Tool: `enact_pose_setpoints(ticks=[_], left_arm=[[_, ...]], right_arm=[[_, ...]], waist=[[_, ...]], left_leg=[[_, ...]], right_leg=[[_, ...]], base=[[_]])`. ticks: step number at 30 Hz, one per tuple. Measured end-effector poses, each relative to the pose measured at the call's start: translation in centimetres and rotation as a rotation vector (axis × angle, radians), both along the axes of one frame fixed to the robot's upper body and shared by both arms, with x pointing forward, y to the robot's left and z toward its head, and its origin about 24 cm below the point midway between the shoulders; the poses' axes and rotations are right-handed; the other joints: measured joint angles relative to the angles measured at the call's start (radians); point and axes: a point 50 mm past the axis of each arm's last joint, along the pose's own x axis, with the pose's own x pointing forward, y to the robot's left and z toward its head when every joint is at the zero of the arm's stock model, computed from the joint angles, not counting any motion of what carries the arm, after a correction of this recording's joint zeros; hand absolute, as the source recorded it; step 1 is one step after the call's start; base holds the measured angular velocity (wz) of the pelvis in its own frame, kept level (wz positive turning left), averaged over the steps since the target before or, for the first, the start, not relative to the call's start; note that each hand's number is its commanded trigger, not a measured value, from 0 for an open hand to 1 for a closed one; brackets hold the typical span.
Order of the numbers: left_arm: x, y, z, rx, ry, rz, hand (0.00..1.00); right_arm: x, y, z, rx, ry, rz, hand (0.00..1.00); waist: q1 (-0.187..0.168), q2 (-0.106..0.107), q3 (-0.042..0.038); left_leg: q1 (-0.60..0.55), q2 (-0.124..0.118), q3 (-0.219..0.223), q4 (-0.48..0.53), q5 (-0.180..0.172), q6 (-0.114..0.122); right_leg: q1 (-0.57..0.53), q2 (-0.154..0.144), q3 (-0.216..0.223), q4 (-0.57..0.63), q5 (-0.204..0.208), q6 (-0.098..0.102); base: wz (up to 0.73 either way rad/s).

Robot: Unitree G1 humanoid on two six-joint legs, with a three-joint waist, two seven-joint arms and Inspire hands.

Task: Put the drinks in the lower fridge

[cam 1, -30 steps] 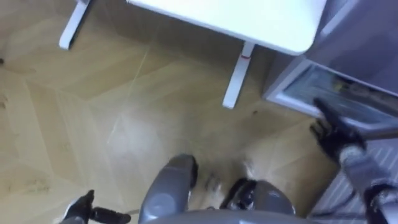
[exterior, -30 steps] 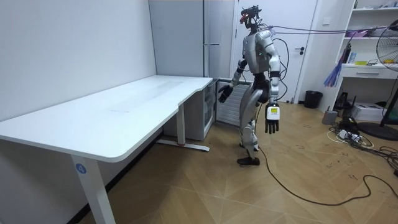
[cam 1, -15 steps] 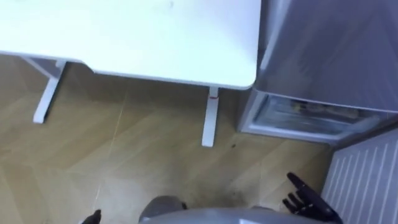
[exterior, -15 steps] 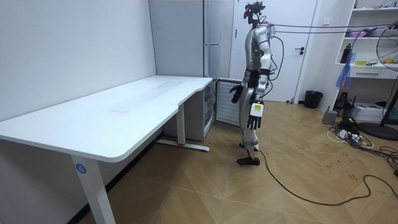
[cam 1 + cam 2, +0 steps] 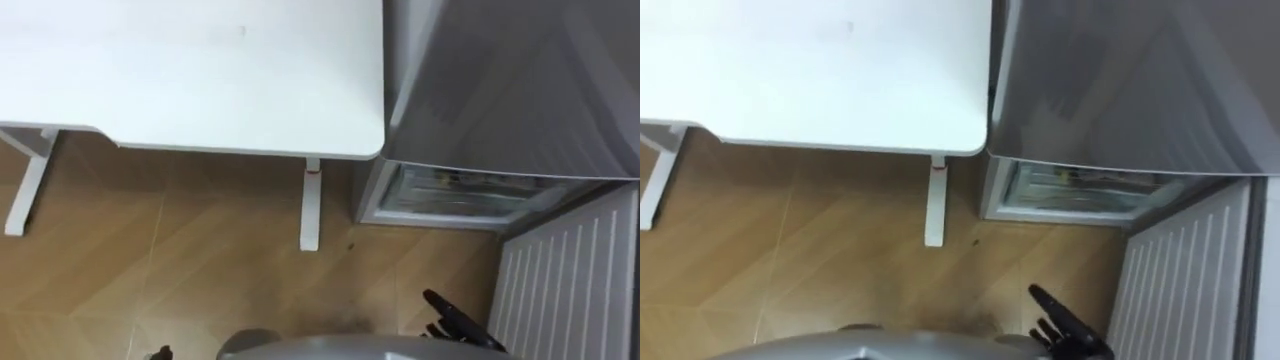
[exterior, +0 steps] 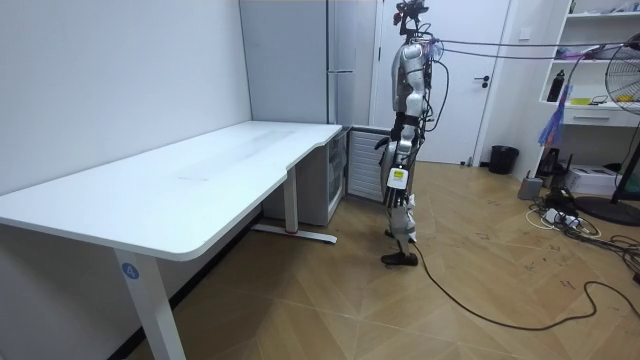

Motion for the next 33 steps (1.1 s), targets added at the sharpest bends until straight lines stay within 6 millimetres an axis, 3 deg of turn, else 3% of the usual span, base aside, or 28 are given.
enact_pose_setpoints(ticks=[4,8,10,21,30,33], left_arm=[[-0.1,0.3,0.1,0.018,0.007,0.012,0.0],[0.0,0.4,0.1,0.034,0.035,-0.031,0.0],[-0.1,0.5,0.1,0.037,0.048,-0.034,0.0],[-1.1,0.6,0.1,0.034,0.127,-0.107,0.0],[-0.6,0.6,0.1,0.037,0.103,-0.111,0.0],[-0.7,0.6,0.1,0.037,0.095,-0.111,0.0]], right_arm=[[-1.3,-0.1,-0.1,-0.054,0.107,0.236,0.0],[-0.6,-0.6,-0.1,-0.118,0.135,0.358,0.0],[-0.5,-0.6,-0.1,-0.128,0.144,0.377,0.0],[-0.4,-1.1,-0.1,-0.172,0.173,0.382,0.0],[2.6,-1.8,0.3,-0.347,0.147,0.571,0.0],[5.2,-2.4,1.1,-0.467,0.069,0.645,0.0]], waist=[[0.001,-0.005,0.001],[0.0,-0.012,-0.0067],[0.003,-0.018,-0.0098],[-0.001,-0.015,-0.0089],[-0.001,-0.013,-0.0093],[-0.009,-0.012,-0.0093]], left_leg=[[0.026,0.002,0.026,-0.018,0.0,0.0],[0.025,0.006,0.042,-0.02,0.0,0.0],[0.026,0.007,0.042,-0.02,0.0,0.0],[0.039,0.007,0.038,-0.02,0.0,0.0],[0.042,0.007,0.04,-0.018,0.0,0.001],[0.045,0.007,0.041,-0.018,0.0,0.001]], right_leg=[[0.005,0.004,0.036,0.002,0.001,0.001],[-0.007,0.009,0.051,0.001,0.012,-0.002],[-0.006,0.011,0.056,0.001,0.012,-0.003],[0.011,0.012,0.06,0.0,0.014,-0.003],[0.008,0.012,0.058,0.002,0.014,-0.004],[0.011,0.012,0.059,0.002,0.014,-0.004]], base=[[-0.25],[-0.14],[0.0],[0.0],[0.0],[-0.01]])
